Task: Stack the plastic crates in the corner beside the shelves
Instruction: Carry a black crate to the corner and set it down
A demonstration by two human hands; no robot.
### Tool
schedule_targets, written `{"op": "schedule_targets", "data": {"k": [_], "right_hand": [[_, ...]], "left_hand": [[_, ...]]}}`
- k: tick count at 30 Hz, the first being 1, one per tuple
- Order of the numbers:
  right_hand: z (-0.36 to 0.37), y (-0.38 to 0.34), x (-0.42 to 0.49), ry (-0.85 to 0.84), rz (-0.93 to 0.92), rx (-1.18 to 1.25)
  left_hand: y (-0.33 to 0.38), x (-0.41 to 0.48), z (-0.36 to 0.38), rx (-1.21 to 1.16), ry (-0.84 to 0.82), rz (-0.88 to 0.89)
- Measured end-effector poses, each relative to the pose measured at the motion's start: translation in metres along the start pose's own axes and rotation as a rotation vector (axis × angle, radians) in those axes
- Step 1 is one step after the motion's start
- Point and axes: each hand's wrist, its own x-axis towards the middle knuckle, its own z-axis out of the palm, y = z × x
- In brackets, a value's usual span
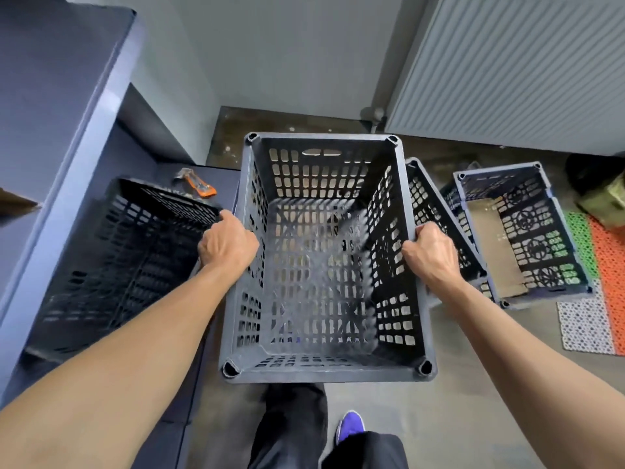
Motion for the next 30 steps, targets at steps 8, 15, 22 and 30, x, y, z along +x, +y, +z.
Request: {"op": "schedule_targets", "data": {"k": [8, 15, 22, 30], "right_hand": [[-0.004, -0.052, 0.061, 0.03, 0.023, 0.009], [-0.01, -0.092, 0.116, 0.057, 0.003, -0.008], [-0.02, -0.132, 0.188, -0.006, -0.068, 0.021], [-0.041, -0.186, 0.274, -0.005, -0.123, 0.028]], "left_hand": [[0.025, 0.086, -0.019, 0.006, 0.014, 0.034], [0.045, 0.139, -0.029, -0.045, -0.025, 0.004], [0.07, 0.185, -0.052, -0.054, -0.038, -0.079], [0.117, 0.24, -0.083, -0.066, -0.029, -0.145]]}}
